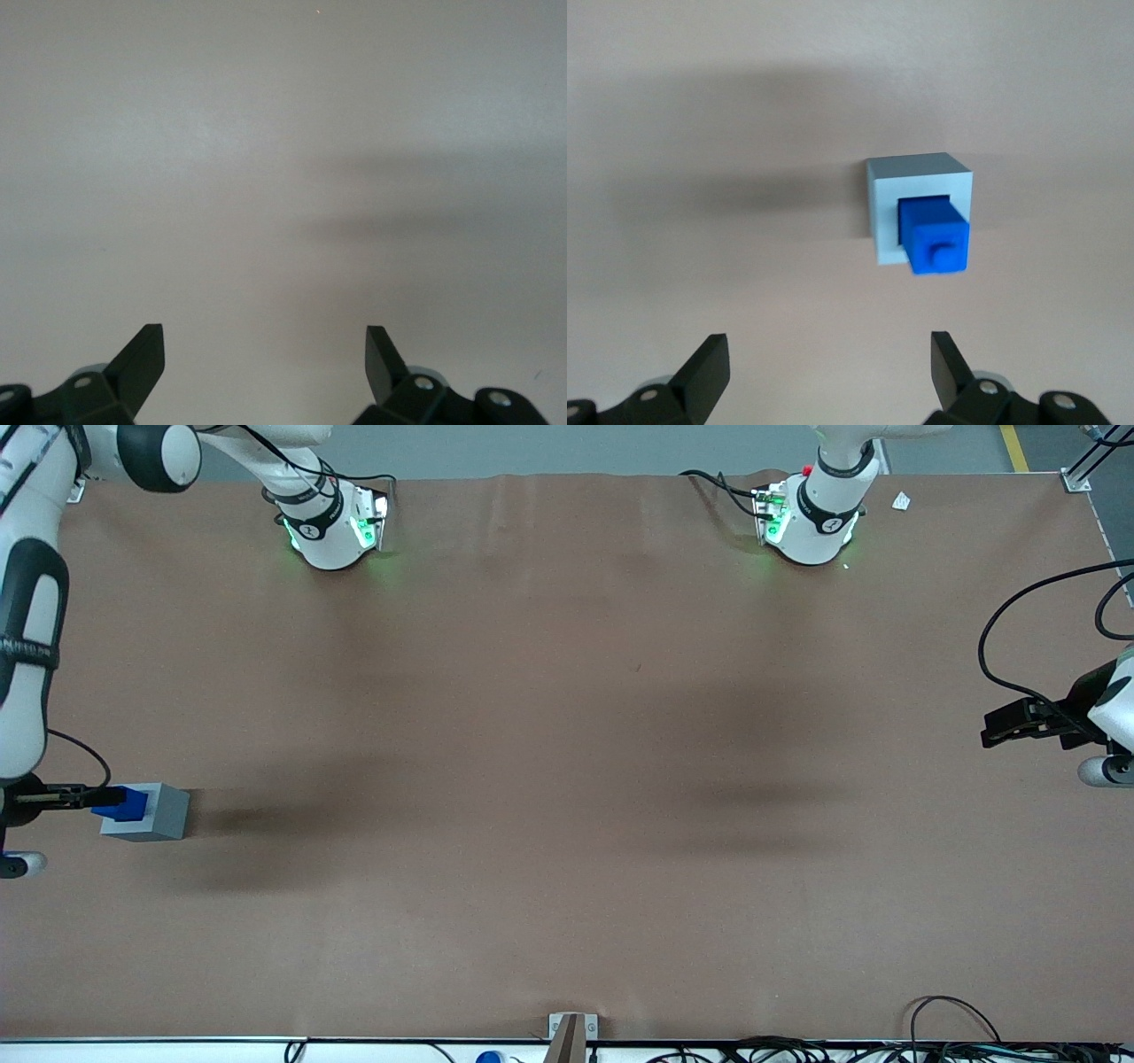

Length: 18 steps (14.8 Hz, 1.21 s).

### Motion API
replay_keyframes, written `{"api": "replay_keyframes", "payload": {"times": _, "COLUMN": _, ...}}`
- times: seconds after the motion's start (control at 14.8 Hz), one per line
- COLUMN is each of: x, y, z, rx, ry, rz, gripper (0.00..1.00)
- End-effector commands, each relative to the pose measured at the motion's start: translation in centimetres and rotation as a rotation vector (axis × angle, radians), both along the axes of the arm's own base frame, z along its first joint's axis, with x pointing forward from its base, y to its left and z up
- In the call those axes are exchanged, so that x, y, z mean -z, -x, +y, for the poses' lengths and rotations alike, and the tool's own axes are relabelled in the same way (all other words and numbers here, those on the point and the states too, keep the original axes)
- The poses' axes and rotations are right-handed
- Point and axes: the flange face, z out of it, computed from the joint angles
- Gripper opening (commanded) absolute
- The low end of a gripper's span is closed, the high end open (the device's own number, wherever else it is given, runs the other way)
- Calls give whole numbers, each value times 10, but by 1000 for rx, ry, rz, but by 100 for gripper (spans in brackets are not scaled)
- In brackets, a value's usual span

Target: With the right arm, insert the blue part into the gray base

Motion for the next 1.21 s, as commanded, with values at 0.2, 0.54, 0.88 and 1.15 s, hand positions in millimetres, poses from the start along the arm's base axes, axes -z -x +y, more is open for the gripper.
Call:
{"api": "replay_keyframes", "payload": {"times": 0.2, "x": -95, "y": 30, "z": 67, "rx": 25, "ry": -46, "rz": -78, "gripper": 100}}
{"api": "replay_keyframes", "payload": {"times": 0.54, "x": -151, "y": 69, "z": 103, "rx": -10, "ry": -127, "rz": -175, "gripper": 100}}
{"api": "replay_keyframes", "payload": {"times": 0.88, "x": -188, "y": 118, "z": 171, "rx": 49, "ry": -142, "rz": -274, "gripper": 100}}
{"api": "replay_keyframes", "payload": {"times": 1.15, "x": -184, "y": 150, "z": 173, "rx": 12, "ry": -101, "rz": -257, "gripper": 100}}
